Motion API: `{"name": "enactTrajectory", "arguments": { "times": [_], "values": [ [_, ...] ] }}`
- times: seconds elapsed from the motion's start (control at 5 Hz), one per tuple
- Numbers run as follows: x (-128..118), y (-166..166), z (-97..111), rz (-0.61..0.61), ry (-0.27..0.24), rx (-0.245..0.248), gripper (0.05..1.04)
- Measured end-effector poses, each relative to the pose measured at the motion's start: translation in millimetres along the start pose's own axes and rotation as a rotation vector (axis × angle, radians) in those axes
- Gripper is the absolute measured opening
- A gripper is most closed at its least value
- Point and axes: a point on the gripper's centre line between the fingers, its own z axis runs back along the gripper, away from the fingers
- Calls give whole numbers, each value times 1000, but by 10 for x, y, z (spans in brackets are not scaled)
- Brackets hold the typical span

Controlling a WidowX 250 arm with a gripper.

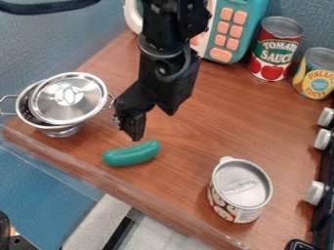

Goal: Opening the lid from the pot on the left side and putting it on the right next to white can.

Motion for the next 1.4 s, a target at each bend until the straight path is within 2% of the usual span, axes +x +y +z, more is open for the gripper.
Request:
{"name": "enactTrajectory", "arguments": {
  "times": [0.2,0.4,0.6,0.8,1.0,1.2,1.4],
  "values": [
    [11,-31,-42,15,-9,-21,999],
    [-260,-95,165,225,-37,44,999],
    [-494,-198,320,417,-83,81,999],
    [-779,-307,417,643,-83,101,999],
    [-1055,-391,364,916,-118,95,999],
    [-1183,-347,209,1163,-77,91,999],
    [-1177,-287,-14,1382,-15,43,999]
  ]
}}
